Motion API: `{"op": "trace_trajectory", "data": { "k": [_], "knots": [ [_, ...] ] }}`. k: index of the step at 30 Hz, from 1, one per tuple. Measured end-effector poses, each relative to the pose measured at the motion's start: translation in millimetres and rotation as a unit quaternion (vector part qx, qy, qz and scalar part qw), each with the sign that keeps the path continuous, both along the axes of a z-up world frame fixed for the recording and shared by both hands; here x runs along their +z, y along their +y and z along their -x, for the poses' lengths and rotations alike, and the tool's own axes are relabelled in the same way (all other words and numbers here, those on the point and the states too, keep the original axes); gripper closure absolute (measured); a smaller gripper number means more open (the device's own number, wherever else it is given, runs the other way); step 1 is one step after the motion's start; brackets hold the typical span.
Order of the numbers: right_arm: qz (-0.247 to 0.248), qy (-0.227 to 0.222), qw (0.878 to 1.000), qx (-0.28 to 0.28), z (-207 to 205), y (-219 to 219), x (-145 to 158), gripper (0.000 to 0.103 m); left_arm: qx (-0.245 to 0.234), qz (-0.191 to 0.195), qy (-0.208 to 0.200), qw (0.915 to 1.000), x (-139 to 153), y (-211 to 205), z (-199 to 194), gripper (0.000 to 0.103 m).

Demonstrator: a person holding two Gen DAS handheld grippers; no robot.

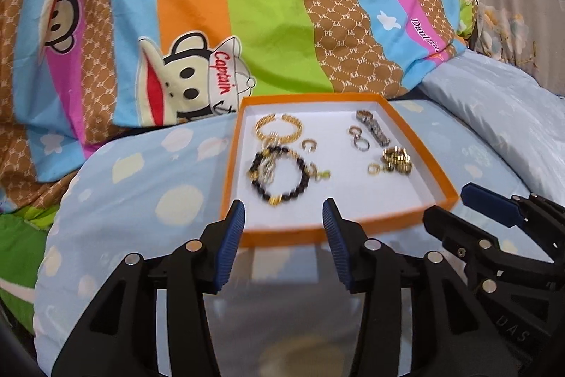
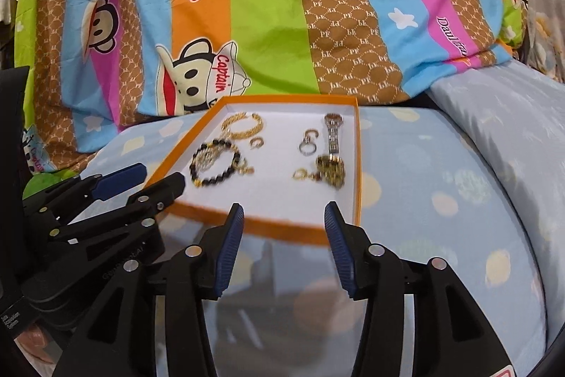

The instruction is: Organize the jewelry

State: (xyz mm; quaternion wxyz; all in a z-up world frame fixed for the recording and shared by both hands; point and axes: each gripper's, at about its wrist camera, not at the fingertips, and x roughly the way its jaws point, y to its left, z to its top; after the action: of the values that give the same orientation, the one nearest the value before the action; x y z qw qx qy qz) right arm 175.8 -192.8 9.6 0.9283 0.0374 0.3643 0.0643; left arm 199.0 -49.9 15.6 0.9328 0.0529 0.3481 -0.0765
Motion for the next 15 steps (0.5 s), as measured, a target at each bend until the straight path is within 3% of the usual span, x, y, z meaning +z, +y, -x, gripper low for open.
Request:
{"op": "trace_trajectory", "data": {
  "k": [7,15],
  "knots": [
    [0.025,-0.019,0.999,-0.023,48,5,-2,0.043,0.021,-0.001,0.014,0.9997,-14,11,41,0.057],
    [0.039,-0.040,0.998,-0.034,69,9,-3,0.037,0.033,-0.025,-0.016,0.9990,-13,6,65,0.039]
  ]
}}
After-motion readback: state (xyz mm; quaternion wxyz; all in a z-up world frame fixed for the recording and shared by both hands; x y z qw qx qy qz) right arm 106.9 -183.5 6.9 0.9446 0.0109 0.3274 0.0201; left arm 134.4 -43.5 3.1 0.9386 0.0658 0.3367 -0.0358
